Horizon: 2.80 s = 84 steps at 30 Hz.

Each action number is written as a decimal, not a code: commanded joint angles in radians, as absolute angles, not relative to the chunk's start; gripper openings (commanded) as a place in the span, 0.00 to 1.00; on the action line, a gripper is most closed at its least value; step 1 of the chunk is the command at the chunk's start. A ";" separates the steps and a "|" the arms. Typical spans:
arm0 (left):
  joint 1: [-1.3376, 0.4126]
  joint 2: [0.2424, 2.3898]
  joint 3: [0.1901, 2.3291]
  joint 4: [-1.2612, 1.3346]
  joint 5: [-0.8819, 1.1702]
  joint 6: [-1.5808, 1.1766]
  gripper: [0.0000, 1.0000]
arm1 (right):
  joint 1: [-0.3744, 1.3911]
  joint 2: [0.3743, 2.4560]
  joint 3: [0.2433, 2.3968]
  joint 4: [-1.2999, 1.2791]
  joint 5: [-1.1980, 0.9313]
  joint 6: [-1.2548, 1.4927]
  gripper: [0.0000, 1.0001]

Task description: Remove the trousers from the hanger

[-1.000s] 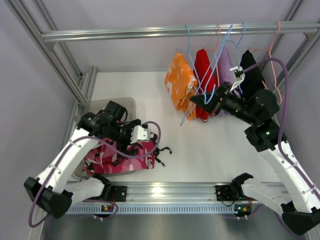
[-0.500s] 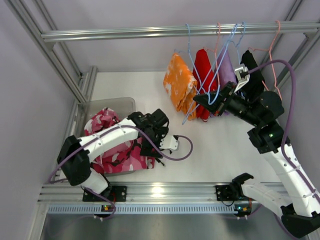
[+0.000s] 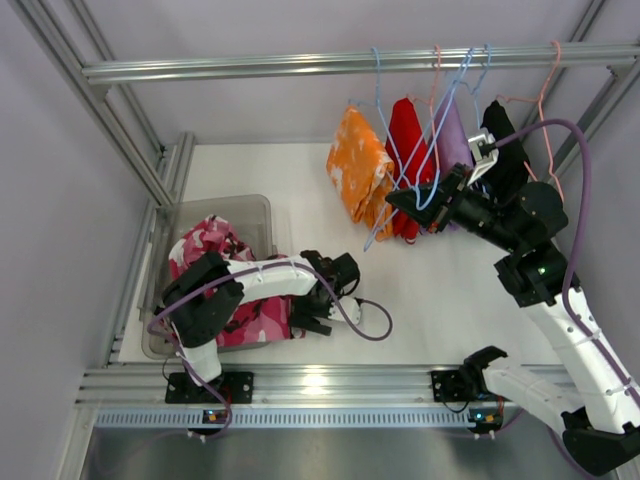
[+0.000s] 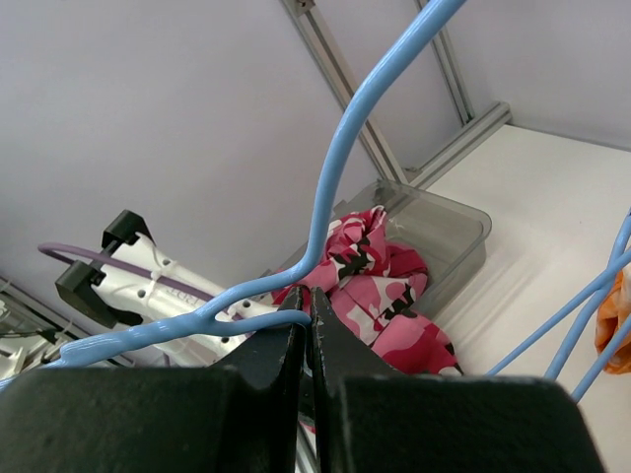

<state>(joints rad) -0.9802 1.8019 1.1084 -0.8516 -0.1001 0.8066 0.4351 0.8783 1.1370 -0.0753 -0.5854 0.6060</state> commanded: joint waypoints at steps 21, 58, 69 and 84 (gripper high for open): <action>-0.922 1.465 1.432 -0.907 -0.164 0.620 0.00 | 0.422 0.888 1.172 -0.049 -0.612 0.607 0.00; -0.041 1.032 1.199 -1.225 0.774 0.977 0.99 | 0.477 0.879 1.195 -0.028 -0.635 0.581 0.00; -0.848 1.218 1.146 -1.056 0.223 0.634 0.99 | 0.479 0.876 1.186 -0.035 -0.630 0.571 0.00; -1.017 1.574 1.014 -0.750 -0.219 0.558 0.99 | 0.479 0.890 1.192 -0.038 -0.652 0.563 0.00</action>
